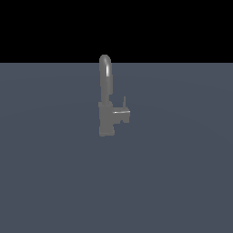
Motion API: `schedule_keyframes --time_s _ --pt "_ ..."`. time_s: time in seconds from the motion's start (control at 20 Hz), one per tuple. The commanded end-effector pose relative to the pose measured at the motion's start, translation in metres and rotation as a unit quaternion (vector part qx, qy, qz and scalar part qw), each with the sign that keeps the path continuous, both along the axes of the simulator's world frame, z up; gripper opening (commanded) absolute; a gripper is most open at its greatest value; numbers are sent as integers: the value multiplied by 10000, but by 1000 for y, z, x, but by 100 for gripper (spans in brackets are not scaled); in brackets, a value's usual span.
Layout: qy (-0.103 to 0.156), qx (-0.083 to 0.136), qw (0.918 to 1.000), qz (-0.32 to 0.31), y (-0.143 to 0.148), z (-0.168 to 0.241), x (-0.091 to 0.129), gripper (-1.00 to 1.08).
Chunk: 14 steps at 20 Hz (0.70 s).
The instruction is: Turn on the faucet by rotating a designated handle.
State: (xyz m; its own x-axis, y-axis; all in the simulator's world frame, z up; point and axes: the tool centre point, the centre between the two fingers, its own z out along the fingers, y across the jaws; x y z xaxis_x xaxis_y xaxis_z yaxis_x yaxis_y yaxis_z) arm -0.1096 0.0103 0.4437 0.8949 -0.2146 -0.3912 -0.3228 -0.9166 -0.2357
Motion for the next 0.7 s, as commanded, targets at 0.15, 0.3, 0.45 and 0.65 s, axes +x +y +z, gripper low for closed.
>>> schedule_keyframes --time_s 0.15,0.3,0.45,0.65 --pt "420 351 9978 -374 -4 -17 30 -100" --pt "653 547 9947 -580 -7 -28 46 -100" --pt "888 745 9901 -788 -10 -39 61 -100" --pt "1205 1015 9817 -1069 -15 -56 81 -100"
